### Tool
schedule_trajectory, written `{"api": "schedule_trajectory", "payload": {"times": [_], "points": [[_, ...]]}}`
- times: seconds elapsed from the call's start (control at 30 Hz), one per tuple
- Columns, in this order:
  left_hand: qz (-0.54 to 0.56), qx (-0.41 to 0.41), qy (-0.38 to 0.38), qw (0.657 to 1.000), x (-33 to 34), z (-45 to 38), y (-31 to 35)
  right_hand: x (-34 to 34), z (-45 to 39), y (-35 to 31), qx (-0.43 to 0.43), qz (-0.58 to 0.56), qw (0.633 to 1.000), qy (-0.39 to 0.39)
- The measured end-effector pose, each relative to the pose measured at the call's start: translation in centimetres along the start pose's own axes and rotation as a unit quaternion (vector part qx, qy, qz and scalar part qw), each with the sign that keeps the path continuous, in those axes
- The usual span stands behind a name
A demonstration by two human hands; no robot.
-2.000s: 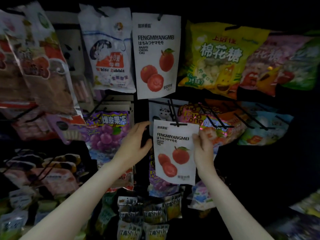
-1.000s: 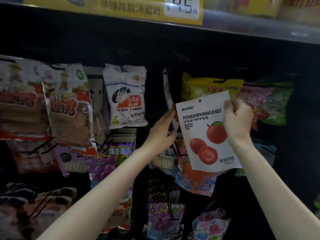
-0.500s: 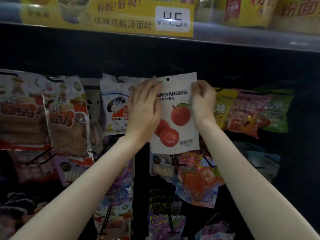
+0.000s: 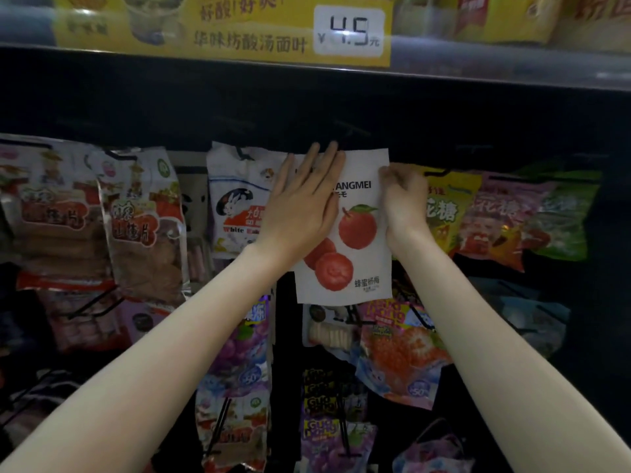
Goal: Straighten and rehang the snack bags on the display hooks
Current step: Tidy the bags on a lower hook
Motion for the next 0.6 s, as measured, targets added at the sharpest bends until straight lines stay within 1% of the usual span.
{"api": "schedule_trajectory", "payload": {"times": [0.17,0.27,0.37,0.47,0.53,0.6], "points": [[-0.024,-0.003,-0.044,0.999,1.7,0.1,-0.8,0.3,-0.2,0.1,-0.011,0.047,0.999,0.013],[-0.059,-0.009,-0.069,0.996,3.0,0.2,-1.6,0.9,-0.9,0.9,-0.002,0.083,0.996,-0.01],[-0.061,-0.027,-0.116,0.991,4.2,0.0,-2.1,1.1,-1.9,2.3,0.025,0.118,0.992,-0.026],[-0.091,-0.055,-0.18,0.978,5.9,-0.1,-2.5,1.3,-2.0,3.4,0.039,0.164,0.985,-0.047],[-0.09,-0.073,-0.221,0.968,7.3,0.6,-2.8,1.5,-0.6,4.0,0.03,0.163,0.984,-0.067],[-0.071,-0.069,-0.244,0.965,8.5,2.1,-2.6,1.5,1.7,4.2,-0.013,0.171,0.982,-0.085]]}}
Point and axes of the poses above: each hand's wrist, its own z-axis away from the middle knuckle, its own x-axis out of the palm, y = z × x, the point moved 8 cm from there along -z, towards the middle knuckle, and after that the axes turned 10 degrees about -y, right-handed, at the moved point
